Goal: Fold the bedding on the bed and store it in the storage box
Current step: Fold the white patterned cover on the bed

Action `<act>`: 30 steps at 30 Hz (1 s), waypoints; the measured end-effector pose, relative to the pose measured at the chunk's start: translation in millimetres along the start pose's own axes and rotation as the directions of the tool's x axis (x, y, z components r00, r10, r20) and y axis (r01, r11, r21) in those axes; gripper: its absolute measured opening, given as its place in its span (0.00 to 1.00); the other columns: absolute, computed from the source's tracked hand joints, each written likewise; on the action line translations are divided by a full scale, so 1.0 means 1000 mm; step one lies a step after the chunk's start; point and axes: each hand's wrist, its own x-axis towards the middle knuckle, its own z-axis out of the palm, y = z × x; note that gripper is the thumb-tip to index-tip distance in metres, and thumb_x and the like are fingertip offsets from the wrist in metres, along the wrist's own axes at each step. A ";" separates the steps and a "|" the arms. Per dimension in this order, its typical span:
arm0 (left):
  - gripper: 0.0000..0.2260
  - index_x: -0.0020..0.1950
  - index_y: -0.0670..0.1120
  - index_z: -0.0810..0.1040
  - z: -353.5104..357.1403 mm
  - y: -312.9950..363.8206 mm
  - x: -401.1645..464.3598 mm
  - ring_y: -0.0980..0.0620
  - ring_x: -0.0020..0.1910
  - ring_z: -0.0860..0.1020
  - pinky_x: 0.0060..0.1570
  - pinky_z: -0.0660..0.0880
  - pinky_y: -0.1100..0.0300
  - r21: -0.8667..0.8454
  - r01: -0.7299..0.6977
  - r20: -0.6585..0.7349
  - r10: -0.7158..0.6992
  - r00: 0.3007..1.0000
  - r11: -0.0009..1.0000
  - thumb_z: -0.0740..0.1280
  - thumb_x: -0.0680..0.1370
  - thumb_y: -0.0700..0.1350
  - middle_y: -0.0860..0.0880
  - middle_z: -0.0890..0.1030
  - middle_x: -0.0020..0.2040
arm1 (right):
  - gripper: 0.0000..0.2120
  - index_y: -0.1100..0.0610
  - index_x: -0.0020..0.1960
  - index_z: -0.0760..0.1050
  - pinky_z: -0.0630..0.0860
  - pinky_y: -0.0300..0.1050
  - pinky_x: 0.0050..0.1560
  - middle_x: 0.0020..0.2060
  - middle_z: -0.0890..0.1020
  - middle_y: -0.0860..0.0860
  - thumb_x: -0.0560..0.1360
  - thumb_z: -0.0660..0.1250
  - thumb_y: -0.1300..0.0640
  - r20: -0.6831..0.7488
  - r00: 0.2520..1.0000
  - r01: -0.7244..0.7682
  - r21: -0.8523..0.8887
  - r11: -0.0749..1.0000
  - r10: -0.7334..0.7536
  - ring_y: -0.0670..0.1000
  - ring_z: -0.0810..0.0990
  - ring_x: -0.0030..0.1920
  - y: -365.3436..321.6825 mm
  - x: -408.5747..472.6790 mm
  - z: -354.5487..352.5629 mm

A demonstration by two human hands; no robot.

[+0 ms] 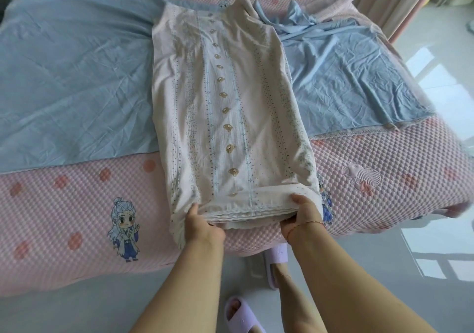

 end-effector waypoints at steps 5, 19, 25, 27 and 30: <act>0.03 0.45 0.42 0.75 0.013 0.031 -0.002 0.46 0.38 0.79 0.30 0.77 0.56 0.025 -0.104 -0.175 0.107 0.979 0.994 0.64 0.77 0.40 0.45 0.80 0.51 | 0.13 0.58 0.57 0.74 0.72 0.62 0.57 0.52 0.79 0.58 0.74 0.67 0.55 0.172 0.980 -0.126 0.160 0.979 0.098 0.61 0.77 0.53 -0.020 -0.008 0.017; 0.25 0.65 0.41 0.69 0.114 0.115 -0.034 0.50 0.54 0.77 0.59 0.74 0.57 0.306 -0.738 -0.044 0.783 0.620 0.602 0.72 0.70 0.34 0.50 0.75 0.57 | 0.31 0.60 0.68 0.68 0.78 0.53 0.56 0.57 0.79 0.55 0.66 0.70 0.60 0.035 0.843 0.537 -0.096 0.838 -0.536 0.55 0.80 0.53 -0.102 -0.003 0.139; 0.30 0.64 0.42 0.70 0.173 0.156 -0.002 0.46 0.58 0.78 0.63 0.74 0.47 0.421 -0.756 0.013 0.831 0.557 0.501 0.72 0.63 0.45 0.46 0.78 0.61 | 0.37 0.58 0.65 0.70 0.78 0.56 0.57 0.54 0.79 0.55 0.56 0.69 0.52 0.133 0.808 0.586 -0.277 0.762 -0.574 0.56 0.81 0.52 -0.144 0.022 0.214; 0.31 0.66 0.42 0.70 0.193 0.167 0.005 0.47 0.59 0.78 0.64 0.73 0.50 0.457 -0.742 0.025 0.827 0.561 0.490 0.73 0.64 0.45 0.47 0.77 0.62 | 0.32 0.57 0.59 0.73 0.79 0.58 0.53 0.48 0.80 0.55 0.55 0.67 0.52 0.166 0.813 0.577 -0.355 0.735 -0.558 0.57 0.81 0.48 -0.160 0.040 0.238; 0.31 0.72 0.40 0.64 0.226 0.183 0.023 0.46 0.61 0.75 0.63 0.70 0.54 0.513 -0.697 0.020 0.805 0.593 0.501 0.71 0.71 0.39 0.45 0.74 0.65 | 0.19 0.56 0.44 0.74 0.80 0.60 0.49 0.40 0.80 0.55 0.54 0.66 0.52 0.193 0.818 0.561 -0.476 0.677 -0.542 0.58 0.82 0.43 -0.179 0.063 0.276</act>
